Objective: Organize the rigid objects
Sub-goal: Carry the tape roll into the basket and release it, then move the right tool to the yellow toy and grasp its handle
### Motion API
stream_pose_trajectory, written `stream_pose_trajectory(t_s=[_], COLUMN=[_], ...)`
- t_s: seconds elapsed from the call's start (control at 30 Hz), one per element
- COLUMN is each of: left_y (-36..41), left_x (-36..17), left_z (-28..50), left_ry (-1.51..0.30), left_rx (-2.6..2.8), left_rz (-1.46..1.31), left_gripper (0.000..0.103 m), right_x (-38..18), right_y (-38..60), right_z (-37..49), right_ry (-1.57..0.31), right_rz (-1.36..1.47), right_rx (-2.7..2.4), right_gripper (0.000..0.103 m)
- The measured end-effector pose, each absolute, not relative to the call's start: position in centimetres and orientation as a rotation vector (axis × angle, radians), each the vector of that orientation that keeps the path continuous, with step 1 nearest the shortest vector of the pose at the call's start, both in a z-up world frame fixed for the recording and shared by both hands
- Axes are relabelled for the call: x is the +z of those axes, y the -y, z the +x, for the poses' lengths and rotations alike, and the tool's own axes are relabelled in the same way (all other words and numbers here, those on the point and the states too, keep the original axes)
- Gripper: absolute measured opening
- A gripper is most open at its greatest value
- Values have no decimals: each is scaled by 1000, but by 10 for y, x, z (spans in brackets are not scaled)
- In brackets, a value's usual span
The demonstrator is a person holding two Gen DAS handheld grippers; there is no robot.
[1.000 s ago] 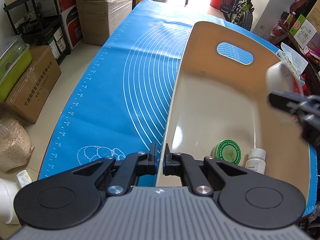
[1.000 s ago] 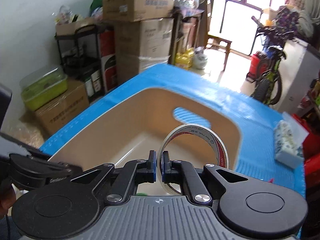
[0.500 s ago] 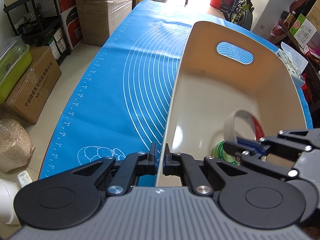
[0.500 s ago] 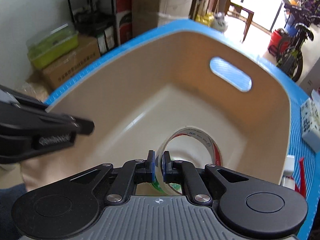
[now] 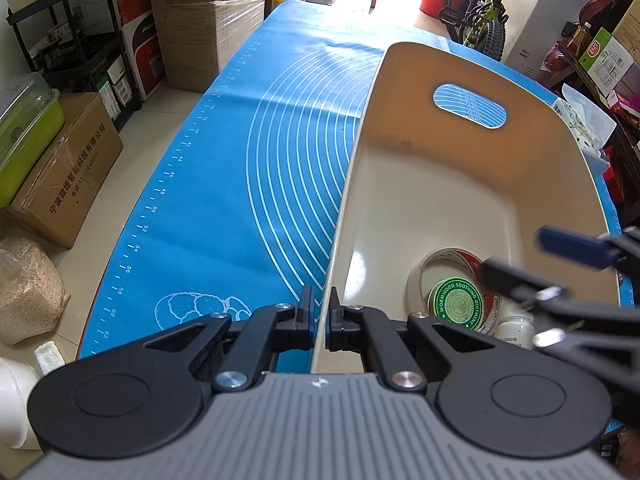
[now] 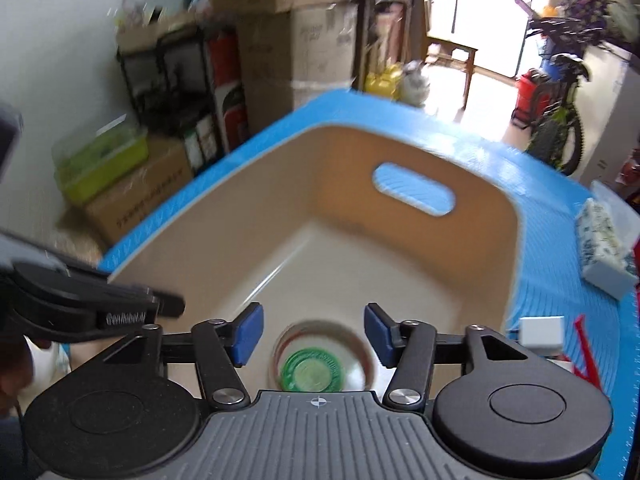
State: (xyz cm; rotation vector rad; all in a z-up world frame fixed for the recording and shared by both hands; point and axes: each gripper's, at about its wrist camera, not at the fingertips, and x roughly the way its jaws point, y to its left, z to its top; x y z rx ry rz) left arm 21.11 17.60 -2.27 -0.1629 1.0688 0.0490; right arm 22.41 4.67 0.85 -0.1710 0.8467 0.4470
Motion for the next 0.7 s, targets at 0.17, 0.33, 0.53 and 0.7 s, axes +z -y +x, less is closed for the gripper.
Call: stream_pose_trajectory(t_s=[0.17,0.33,0.53,0.7], left_y=[-176,-176,-176,-176], left_x=[-22,-22,-22,-22], left_z=[211,211,211,211], left_ry=[-1069,-1069,-1069,-1069], left_rx=[48,48,49,49], left_rz=[-164,-165,-164,-164], left_gripper=[6,6,6,6], right_x=[34,41,26,-4], right_y=[-6,42,85,112], right_z=[219,215,220,225], right_ry=[-790,-766,-801,-868], right_rz=[-97,-58,-51,-51], right_rx=[371,256,125,38], right_gripper=[71,72,73,73])
